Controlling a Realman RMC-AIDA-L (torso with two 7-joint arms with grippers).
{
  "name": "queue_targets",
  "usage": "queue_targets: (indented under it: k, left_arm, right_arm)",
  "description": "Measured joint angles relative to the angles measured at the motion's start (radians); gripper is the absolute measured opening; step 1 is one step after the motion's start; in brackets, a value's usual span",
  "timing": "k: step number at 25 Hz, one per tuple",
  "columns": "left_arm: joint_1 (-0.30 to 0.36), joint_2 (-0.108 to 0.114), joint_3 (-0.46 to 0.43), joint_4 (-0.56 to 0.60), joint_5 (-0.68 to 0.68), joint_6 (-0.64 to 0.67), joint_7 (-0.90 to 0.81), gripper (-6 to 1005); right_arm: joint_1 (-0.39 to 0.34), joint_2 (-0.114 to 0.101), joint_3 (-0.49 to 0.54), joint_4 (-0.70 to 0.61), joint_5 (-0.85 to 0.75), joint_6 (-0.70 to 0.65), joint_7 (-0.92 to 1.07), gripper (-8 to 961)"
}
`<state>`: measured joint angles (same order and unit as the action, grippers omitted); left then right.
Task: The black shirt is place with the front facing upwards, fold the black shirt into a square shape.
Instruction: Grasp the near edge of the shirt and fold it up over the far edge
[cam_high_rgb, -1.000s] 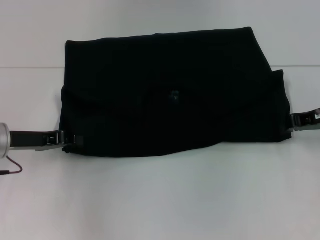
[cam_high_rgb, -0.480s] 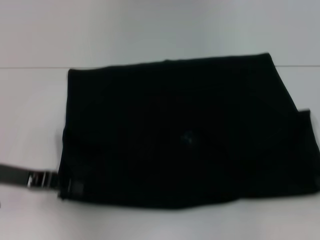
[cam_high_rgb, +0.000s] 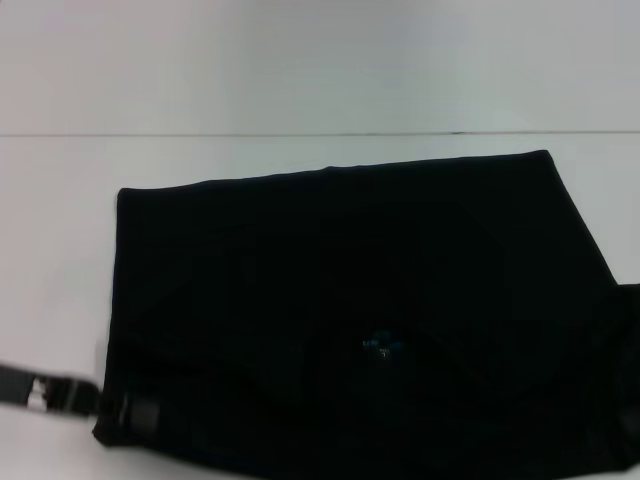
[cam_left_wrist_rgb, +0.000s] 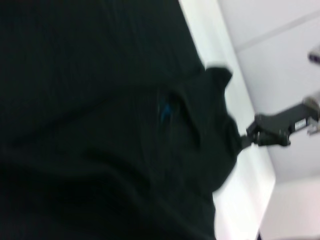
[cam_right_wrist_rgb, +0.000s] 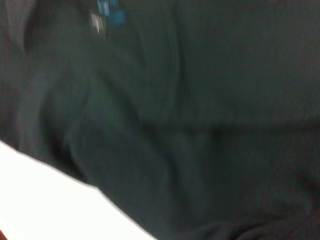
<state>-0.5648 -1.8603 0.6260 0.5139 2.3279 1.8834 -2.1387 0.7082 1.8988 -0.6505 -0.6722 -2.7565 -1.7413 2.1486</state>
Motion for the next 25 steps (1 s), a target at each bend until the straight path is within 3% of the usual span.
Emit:
queue_targets:
  k: [6,11,14,18,21,25]
  left_arm:
    - [-0.022,0.013,-0.206,0.008,-0.004,-0.128,-0.089,30]
    - [-0.041,-0.004,-0.345,0.006,-0.009,-0.289,-0.134,30]
    - [-0.05,-0.028,-0.383,0.004,-0.037,-0.366,-0.122,30]
    - [-0.065,-0.059,-0.383,0.003,-0.099,-0.473,-0.087,30]
    - [-0.082,-0.068,-0.381,0.002,-0.119,-0.536,-0.075,30]
    - [-0.105,-0.073,-0.379,0.001,-0.124,-0.614,-0.063,30]
  right_arm:
    - [0.036,-0.04,0.163,0.041,0.12,0.1,0.029,10]
    - [0.041,-0.055,0.208,0.1,0.288,0.309,0.07,10]
    - [0.041,-0.043,0.208,0.147,0.384,0.443,0.075,10]
    - [0.051,-0.004,0.2,0.17,0.472,0.575,0.056,10]
    - [0.067,0.02,0.2,0.17,0.502,0.632,0.034,11]
    - [0.094,0.034,0.198,0.171,0.511,0.69,0.03,11]
